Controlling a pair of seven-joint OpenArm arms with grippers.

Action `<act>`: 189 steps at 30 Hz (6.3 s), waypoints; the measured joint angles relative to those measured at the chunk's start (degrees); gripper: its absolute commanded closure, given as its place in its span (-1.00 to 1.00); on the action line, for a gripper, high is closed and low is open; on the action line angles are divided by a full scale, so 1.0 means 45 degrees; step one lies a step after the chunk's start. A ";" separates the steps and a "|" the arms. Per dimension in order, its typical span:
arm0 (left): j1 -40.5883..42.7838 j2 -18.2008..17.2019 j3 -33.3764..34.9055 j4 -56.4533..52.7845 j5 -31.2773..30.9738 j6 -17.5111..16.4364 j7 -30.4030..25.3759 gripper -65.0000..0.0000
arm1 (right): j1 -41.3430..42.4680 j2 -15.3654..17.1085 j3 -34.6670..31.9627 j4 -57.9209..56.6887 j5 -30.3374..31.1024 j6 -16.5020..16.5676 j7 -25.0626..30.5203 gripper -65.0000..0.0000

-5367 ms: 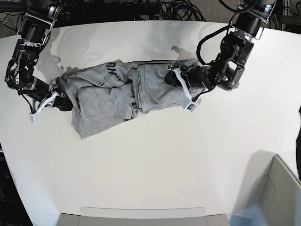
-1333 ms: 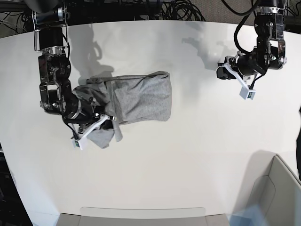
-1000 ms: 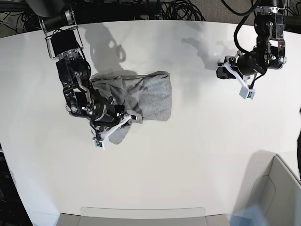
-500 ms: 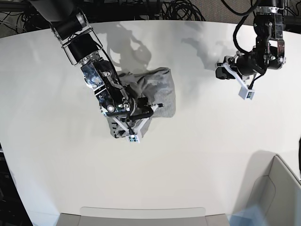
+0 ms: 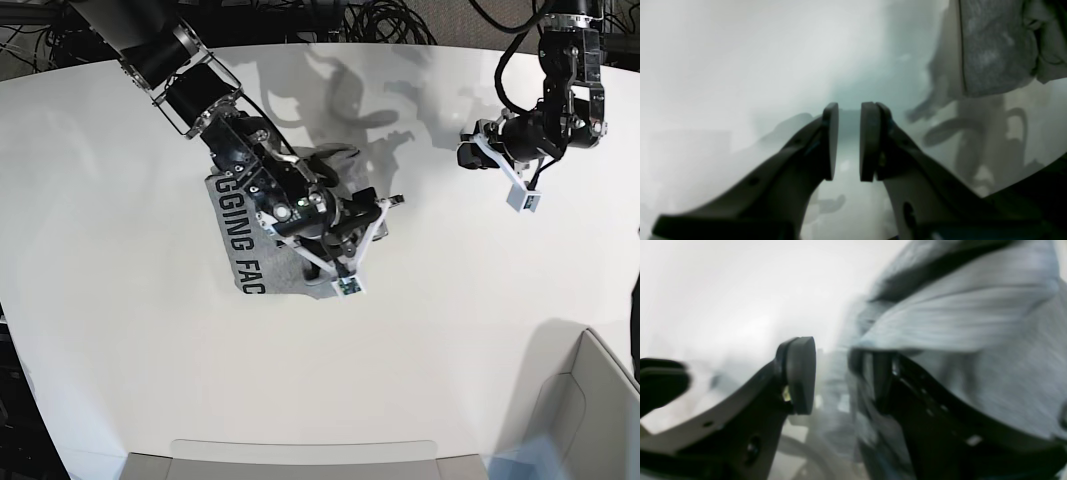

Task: Fold the T-shirt properly
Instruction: 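Press and flatten the folded bundle with the right gripper, then grasp the bundle with the left gripper and drag it across the table, then slide the folded bundle further with the left gripper and release it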

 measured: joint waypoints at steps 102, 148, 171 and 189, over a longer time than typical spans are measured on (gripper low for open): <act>-0.6873 0.0656 0.7631 -0.5727 -0.0010 0.0165 -0.3449 1.00 | -0.2035 0.1753 0.4056 -0.1151 -0.1350 0.6246 0.0461 1.00; -0.6620 0.3177 0.8359 -1.3080 -0.0335 -0.1253 -1.6441 1.00 | -0.8480 0.1690 1.6859 0.5625 -0.1530 1.2536 0.0204 1.00; -0.4299 -0.0515 0.4080 -1.2031 -0.0738 -0.2875 -1.4698 1.00 | -0.8179 0.1690 1.5305 0.5625 -0.1525 1.2541 0.0262 1.00; -0.1841 -0.0733 0.0447 -0.4051 -0.0146 -0.2603 -1.2609 1.00 | -0.7465 0.1724 1.5314 0.6591 -0.1486 1.2628 0.0316 1.00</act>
